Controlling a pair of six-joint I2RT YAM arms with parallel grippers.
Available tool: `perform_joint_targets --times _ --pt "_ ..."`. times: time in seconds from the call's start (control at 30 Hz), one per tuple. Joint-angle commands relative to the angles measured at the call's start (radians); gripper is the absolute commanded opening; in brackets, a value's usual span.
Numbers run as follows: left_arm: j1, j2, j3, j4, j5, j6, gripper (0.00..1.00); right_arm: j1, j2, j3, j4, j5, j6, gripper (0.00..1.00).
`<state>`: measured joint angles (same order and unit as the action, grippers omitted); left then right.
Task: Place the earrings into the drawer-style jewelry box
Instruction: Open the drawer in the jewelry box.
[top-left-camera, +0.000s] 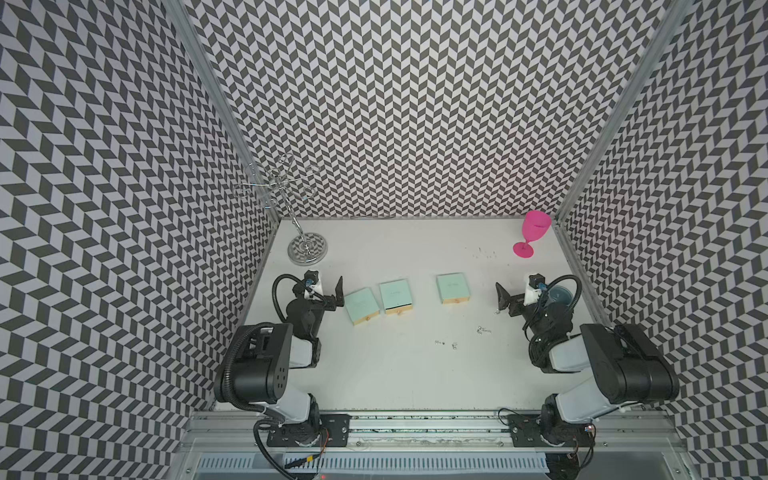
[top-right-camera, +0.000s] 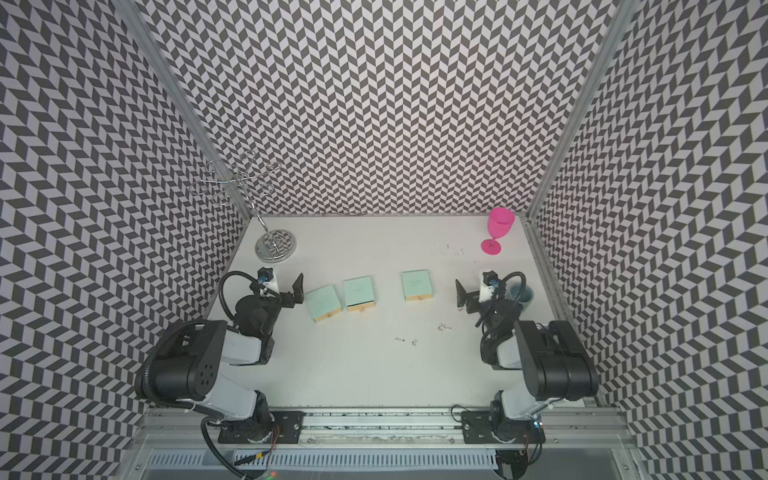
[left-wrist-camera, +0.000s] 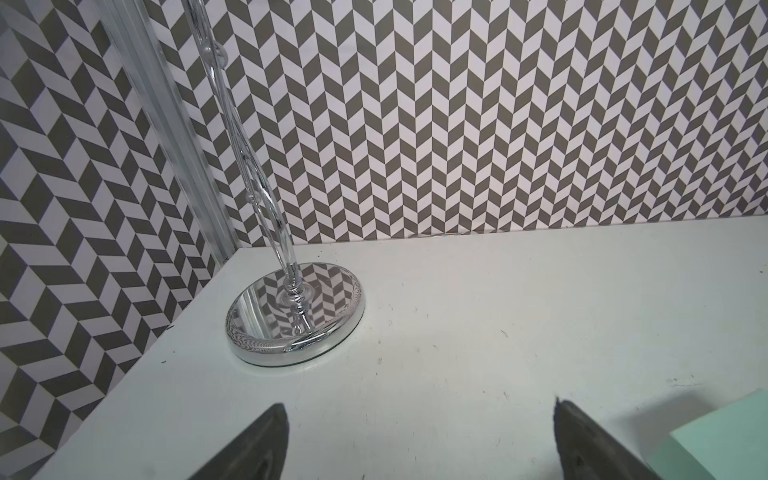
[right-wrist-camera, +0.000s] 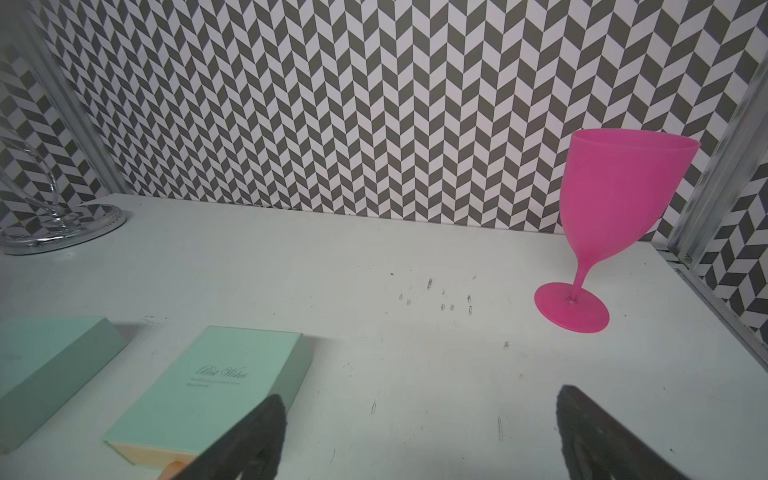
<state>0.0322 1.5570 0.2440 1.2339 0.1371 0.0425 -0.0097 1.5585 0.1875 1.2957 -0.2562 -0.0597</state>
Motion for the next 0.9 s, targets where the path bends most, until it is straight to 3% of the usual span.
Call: perform_joint_targets --times 0.0,0.87 --pt "-0.007 0.006 0.014 0.032 0.008 -0.015 1.0 -0.006 0.009 0.014 0.091 -0.006 0.003 0.99" --pt "-0.007 0.006 0.014 0.033 0.009 -0.015 1.0 -0.013 0.009 0.017 0.08 -0.029 -0.003 0.99"
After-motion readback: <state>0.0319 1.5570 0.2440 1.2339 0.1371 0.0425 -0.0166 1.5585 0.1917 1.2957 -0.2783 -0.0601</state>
